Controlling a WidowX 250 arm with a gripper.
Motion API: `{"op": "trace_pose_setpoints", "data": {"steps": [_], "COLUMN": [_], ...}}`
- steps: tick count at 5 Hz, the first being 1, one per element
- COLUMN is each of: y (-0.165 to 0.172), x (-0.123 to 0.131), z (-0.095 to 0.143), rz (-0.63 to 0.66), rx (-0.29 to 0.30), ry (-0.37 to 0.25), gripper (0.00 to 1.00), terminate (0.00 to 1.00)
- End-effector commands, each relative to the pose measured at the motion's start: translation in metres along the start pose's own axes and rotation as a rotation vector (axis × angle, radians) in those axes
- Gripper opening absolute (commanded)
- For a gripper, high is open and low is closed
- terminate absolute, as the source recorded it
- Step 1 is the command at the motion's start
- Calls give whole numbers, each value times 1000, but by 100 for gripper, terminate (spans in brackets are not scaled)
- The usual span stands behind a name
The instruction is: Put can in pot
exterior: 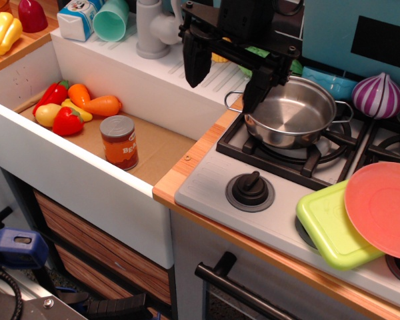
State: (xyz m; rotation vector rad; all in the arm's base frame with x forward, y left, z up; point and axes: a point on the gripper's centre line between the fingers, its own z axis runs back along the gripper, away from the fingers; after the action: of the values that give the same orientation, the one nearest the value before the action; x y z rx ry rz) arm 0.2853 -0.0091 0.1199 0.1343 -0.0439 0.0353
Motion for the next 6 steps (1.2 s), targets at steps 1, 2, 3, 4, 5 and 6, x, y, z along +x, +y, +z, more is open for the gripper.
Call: {"op": "trace_pose_setpoints", "data": {"steps": [1,2,3,4,5,6], "y": [0,48,86,114,129,133], "x": [0,11,17,19,28,37], "z": [0,3,-8,-39,-67,-94], "rz": [0,-41,-74,-91,-110,-108], "rx": [0,33,81,71,54,44], "ry": [0,18,-6,-65,-136,-175], "gripper": [100,100,100,100,100,100], "terminate": [0,0,0,0,0,0]}}
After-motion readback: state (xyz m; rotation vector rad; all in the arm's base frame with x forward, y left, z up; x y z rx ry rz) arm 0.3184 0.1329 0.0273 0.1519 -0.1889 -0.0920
